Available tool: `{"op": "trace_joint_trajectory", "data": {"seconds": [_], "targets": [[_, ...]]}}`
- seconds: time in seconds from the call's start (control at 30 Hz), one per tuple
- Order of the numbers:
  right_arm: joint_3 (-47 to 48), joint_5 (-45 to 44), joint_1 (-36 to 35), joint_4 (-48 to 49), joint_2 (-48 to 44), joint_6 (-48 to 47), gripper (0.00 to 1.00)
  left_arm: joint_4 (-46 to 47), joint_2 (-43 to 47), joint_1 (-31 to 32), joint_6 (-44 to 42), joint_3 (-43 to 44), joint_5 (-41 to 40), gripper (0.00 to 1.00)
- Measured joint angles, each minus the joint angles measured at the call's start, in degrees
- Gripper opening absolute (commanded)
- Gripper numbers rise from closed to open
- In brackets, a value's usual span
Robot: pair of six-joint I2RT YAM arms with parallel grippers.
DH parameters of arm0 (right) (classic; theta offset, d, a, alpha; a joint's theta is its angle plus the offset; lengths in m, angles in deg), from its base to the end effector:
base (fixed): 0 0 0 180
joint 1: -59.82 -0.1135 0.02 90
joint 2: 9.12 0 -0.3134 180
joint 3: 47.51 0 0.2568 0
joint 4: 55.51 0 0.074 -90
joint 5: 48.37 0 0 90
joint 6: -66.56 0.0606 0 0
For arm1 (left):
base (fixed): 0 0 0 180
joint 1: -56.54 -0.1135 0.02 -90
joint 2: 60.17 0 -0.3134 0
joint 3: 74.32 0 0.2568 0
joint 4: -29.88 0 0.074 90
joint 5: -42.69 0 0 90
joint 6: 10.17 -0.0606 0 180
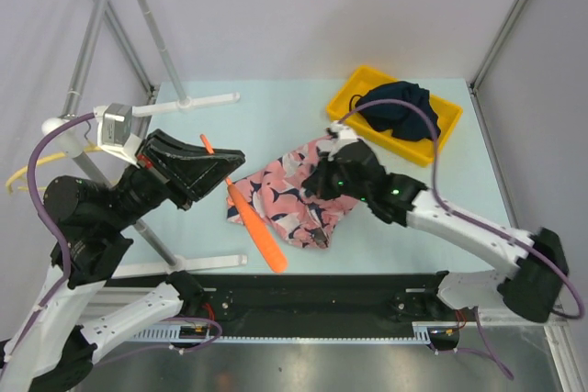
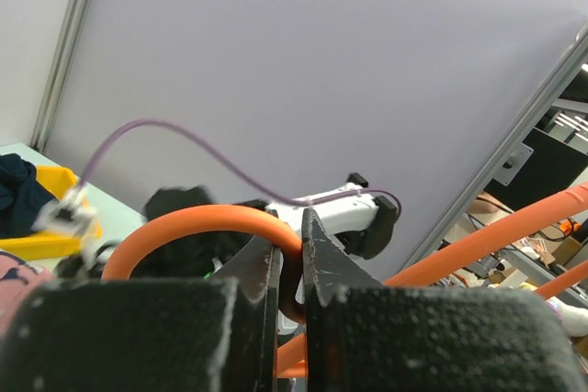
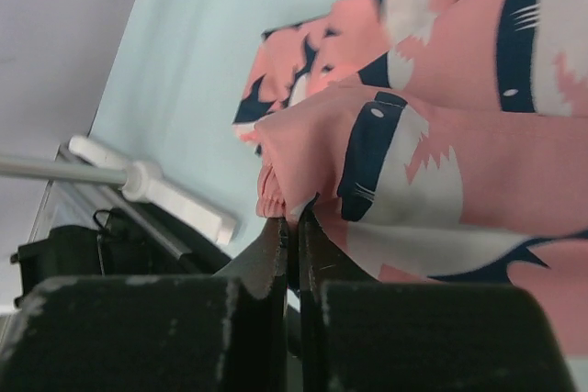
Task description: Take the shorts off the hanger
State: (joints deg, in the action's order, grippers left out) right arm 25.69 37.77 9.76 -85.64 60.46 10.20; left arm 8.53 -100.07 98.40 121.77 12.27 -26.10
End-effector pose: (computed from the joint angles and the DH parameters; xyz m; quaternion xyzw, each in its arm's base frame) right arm 0.1875 0.2176 0.3634 -0.1038 0.8437 0.3295 0.4108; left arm 0.0402 -0.0655 0.5572 0.1551 0.5258 -0.6279 0.5525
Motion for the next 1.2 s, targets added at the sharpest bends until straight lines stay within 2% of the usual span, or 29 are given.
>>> {"op": "trace_joint_trajectory", "data": {"seconds": [0.17,0.27,0.3,0.4,0.47,0.5,0.63,0.67,0.73,0.77,0.8,0.97,1.07,1.2], "targets": [[0.0,6.1,-5.0,10.8,12.2,2.9,0.00,-0.5,0.2,0.0,-0.1,0.0,-0.1,0.01],[1.0,10.0,-5.7,15.4,18.7,4.4,0.08,-0.5,0.2,0.0,0.0,0.0,-0.1,0.00],[2.0,11.7,-5.6,16.5,21.7,4.9,0.19,-0.5,0.1,0.0,0.0,0.0,-0.1,0.00],[3.4,15.3,-5.2,18.0,27.6,5.4,0.39,-0.5,-0.1,0.0,0.0,0.0,0.0,0.00],[3.5,16.5,-5.0,17.3,29.1,5.7,0.46,-0.5,-0.2,0.0,0.0,0.0,-0.1,0.00],[3.5,16.8,-4.9,16.8,29.2,5.6,0.53,-0.5,-0.2,0.0,0.0,0.0,-0.1,0.00],[4.0,16.3,-4.8,12.2,27.3,4.5,0.69,-0.8,-0.2,0.0,0.0,0.0,-0.1,0.00],[4.1,15.9,-4.8,10.5,25.9,3.9,0.76,-0.9,-0.2,0.0,0.0,0.0,-0.1,0.00],[4.1,14.9,-4.9,6.6,21.8,2.6,0.86,-1.3,-0.2,0.0,0.0,0.0,-0.1,0.00],[4.1,14.3,-5.0,5.1,19.6,2.4,0.97,-1.4,-0.2,0.0,0.0,0.0,-0.1,0.00],[4.2,13.6,-5.0,3.2,16.9,1.8,1.00,-1.4,-0.2,0.0,0.0,0.0,-0.1,0.00],[5.6,7.3,-3.4,-6.1,4.2,0.2,1.00,-1.2,-0.2,0.0,0.0,-0.3,0.0,0.00],[5.6,4.8,2.4,-10.3,0.4,0.2,1.00,-0.8,-0.2,0.0,0.0,-0.8,0.1,0.01],[2.7,4.1,11.4,-12.2,0.1,0.2,1.00,-0.8,-0.2,0.0,0.0,-1.1,0.2,0.01]]}}
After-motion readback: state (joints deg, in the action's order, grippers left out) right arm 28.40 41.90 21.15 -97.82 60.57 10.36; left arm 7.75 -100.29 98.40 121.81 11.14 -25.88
